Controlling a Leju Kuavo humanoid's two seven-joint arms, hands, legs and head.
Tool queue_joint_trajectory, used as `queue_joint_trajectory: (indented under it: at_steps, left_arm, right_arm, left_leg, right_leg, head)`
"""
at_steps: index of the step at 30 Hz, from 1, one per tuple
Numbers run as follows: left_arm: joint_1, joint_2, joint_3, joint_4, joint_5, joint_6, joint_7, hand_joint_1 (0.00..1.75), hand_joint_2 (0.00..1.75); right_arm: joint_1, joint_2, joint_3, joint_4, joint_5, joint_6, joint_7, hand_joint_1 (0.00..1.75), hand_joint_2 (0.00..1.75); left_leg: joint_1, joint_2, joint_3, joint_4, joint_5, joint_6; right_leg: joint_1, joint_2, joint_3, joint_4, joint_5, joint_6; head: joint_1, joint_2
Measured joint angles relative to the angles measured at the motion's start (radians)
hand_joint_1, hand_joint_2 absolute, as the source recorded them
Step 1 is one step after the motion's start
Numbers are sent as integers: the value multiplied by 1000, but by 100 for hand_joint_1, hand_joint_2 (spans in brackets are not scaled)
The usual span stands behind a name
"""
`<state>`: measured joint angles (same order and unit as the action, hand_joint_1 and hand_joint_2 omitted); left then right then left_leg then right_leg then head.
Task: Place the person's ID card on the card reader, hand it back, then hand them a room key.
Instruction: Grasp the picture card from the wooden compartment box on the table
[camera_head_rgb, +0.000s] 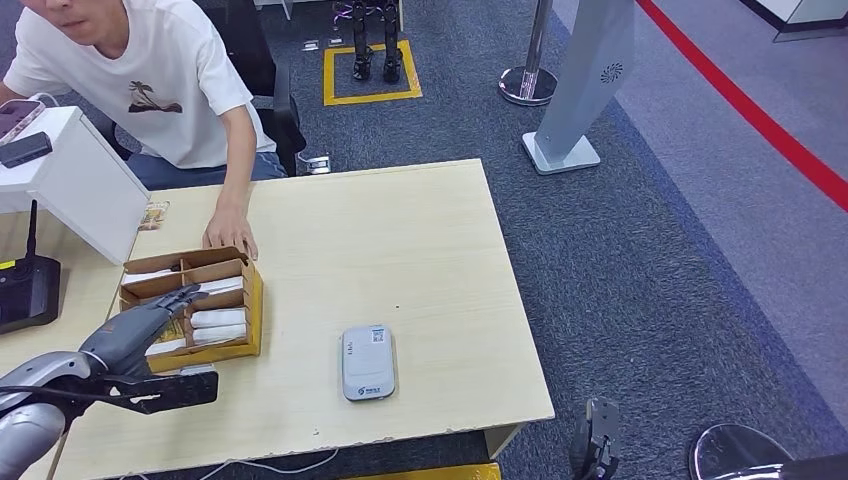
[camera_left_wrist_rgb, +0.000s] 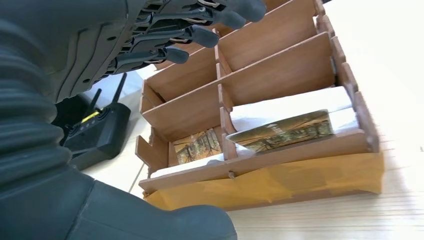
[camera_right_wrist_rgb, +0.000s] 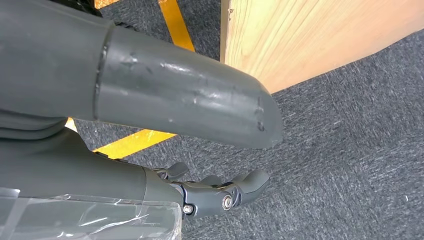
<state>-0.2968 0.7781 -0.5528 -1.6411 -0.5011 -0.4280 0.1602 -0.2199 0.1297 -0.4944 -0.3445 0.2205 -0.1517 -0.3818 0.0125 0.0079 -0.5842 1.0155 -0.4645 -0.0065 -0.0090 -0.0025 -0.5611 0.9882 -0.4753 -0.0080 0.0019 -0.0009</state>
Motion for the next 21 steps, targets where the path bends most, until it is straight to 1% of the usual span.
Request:
queue_joint_trajectory:
  at_steps: [21]
  left_arm:
    - [0, 4, 0, -14, 23, -3, 0, 0, 175]
  right_arm:
    - [0, 0, 0, 2, 0, 0, 0, 0, 0]
  left_leg:
    - [0, 0, 0, 0, 0, 0]
  right_leg:
    - [0, 0, 0, 0, 0, 0]
  head:
    - [0, 0]
